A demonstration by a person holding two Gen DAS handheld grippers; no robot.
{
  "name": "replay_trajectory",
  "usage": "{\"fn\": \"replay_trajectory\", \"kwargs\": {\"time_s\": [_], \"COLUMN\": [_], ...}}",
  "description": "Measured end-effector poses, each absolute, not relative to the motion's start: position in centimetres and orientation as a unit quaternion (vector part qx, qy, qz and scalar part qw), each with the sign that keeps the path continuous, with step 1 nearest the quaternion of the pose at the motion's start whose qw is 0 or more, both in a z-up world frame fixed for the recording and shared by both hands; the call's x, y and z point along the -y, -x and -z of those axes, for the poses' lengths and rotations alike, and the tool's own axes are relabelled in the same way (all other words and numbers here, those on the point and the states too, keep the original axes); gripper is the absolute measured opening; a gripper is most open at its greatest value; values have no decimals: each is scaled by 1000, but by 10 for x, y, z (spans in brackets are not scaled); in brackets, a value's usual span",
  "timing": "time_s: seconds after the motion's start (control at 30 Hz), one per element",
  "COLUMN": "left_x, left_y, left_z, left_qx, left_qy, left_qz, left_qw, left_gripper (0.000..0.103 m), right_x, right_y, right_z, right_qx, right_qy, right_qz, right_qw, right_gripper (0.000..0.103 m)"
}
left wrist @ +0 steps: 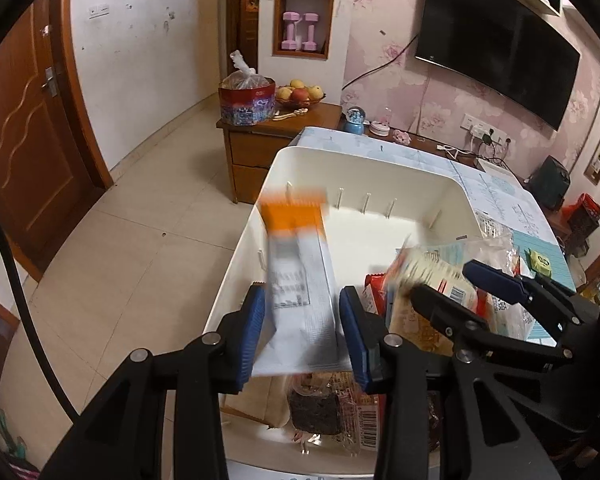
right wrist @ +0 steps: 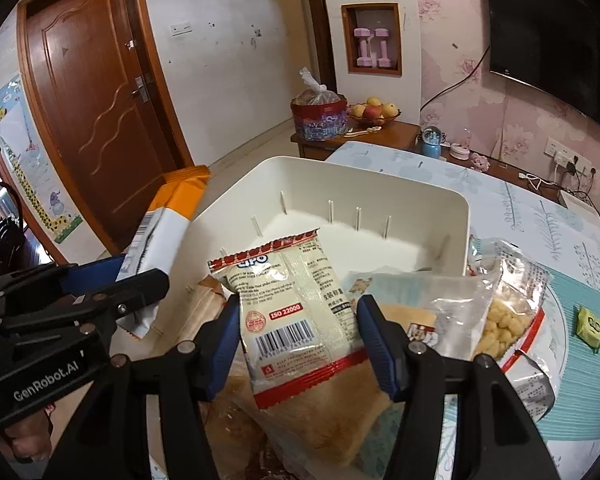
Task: Organize snacks
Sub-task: 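Open both tools over the white bin to drop the packs, then move the left tool to the red-striped white bag while the right tool approaches the yellow pineapple cake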
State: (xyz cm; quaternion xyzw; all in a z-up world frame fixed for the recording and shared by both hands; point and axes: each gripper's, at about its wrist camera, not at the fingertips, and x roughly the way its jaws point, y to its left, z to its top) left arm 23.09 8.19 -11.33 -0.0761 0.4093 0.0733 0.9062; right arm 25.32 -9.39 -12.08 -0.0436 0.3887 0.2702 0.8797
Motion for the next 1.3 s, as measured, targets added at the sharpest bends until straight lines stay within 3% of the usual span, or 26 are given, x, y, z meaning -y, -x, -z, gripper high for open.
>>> {"fn": "replay_trajectory", "kwargs": {"time_s": [0.13, 0.47, 0.83, 1.3], "left_x": [-81, -60, -12, 65], "left_y": [-229, -209, -175, -152], "left_z": [113, 95, 66, 35], "left_qx": [-414, -414, -403, -416], "left_qy": [82, 87, 95, 101], "left_qz": [-80, -62, -15, 33], "left_qw": [903, 904, 910, 903], "left_gripper": [40, 56, 57, 68], "right_x": [95, 128, 191, 268], "right_y": [-252, -243, -217, -193], "right_z": [121, 104, 77, 59], "right_qx": [-390, -373, -347, -344], "right_qy": [33, 3, -36, -69], "right_qz": [-271, -251, -207, -118], "right_qw": [879, 893, 914, 929], "right_gripper": [65, 67, 67, 68]}}
